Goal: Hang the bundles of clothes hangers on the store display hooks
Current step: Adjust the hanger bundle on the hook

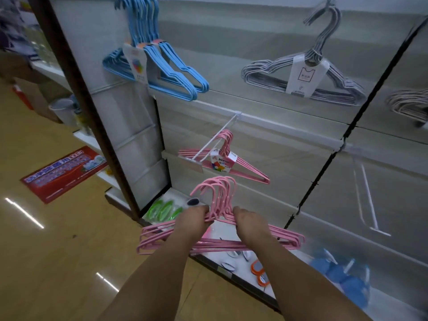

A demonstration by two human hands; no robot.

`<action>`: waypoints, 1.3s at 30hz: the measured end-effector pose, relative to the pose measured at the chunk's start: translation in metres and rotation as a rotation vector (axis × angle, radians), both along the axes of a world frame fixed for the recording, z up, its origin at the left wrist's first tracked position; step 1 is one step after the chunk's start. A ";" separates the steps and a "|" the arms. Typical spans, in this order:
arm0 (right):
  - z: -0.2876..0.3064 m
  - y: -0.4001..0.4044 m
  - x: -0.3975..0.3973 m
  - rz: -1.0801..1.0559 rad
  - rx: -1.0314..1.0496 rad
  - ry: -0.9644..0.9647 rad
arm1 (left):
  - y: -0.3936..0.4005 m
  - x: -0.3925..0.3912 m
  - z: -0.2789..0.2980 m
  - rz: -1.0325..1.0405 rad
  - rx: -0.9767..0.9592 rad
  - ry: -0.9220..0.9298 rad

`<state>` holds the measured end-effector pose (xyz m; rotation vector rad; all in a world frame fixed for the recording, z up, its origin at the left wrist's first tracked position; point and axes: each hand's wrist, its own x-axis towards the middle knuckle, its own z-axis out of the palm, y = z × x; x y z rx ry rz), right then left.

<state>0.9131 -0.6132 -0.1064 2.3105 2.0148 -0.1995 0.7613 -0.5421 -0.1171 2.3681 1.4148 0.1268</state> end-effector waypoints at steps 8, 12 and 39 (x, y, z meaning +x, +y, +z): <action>0.006 0.043 -0.024 -0.351 -0.288 0.628 | 0.054 -0.024 -0.014 -0.174 0.016 0.124; 0.015 0.049 -0.033 -0.595 -0.328 1.208 | 0.067 -0.039 -0.018 -0.203 -0.013 0.097; 0.012 0.040 -0.055 -0.744 -0.038 1.112 | 0.071 -0.043 -0.018 -0.395 0.122 0.003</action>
